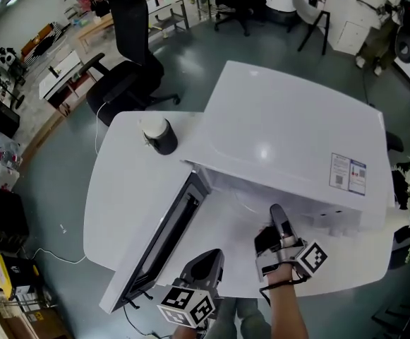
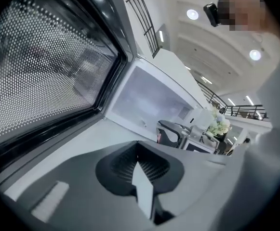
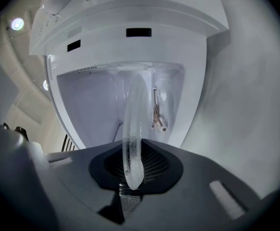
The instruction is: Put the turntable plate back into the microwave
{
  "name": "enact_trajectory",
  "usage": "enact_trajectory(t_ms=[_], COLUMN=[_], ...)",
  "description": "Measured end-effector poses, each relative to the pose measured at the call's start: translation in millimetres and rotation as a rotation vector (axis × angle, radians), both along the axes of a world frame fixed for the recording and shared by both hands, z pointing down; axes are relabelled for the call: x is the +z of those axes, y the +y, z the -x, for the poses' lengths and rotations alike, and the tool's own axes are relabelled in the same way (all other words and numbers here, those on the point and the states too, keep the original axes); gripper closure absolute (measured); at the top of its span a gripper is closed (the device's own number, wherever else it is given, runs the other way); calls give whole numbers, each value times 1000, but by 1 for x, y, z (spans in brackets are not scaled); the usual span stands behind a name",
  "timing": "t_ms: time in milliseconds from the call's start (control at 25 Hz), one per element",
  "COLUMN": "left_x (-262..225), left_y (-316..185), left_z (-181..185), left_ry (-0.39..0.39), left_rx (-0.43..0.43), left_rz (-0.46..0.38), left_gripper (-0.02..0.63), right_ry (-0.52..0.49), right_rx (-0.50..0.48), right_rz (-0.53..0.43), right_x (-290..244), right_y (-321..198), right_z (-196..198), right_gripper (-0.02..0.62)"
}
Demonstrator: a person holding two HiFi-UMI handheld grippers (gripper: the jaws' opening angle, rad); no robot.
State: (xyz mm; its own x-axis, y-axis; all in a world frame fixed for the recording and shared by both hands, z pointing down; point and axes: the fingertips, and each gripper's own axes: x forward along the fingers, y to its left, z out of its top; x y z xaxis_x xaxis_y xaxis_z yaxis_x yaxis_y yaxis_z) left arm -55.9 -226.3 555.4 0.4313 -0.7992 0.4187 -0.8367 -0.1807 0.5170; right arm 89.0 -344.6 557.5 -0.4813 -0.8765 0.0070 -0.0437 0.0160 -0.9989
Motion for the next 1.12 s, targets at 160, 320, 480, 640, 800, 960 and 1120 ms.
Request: enact_trajectory(t_ms=[160,320,480,640,800,960,1120], left_x=[3,5,7,7,8,8,9], left_y=[-3,-7,-12,-16,-18,-18,-20], left_z=[1,-1,3,4,3,1,-1], left_ry=[6,9,14,14,20,21,24], left_rx=[-6,0,-6,-3,0,9,19], left_rz=[17,25,30,28,33,38,37], left_gripper=[606,606,606,606,606,606,606], right_ry=[0,2,7,5,0,-6,-10], right_rx=[19,34,45,63,80,92,100], right_rz=[15,18,21,29,31,30,18], right_x=[3,4,4,5,6,3,3], right_y=[-7,-14,-19,-23,-29,-34,-39], right_z=[-2,-5,-4,-5,-7,-7,-8], right_gripper=[548,548,548,548,547,547,546])
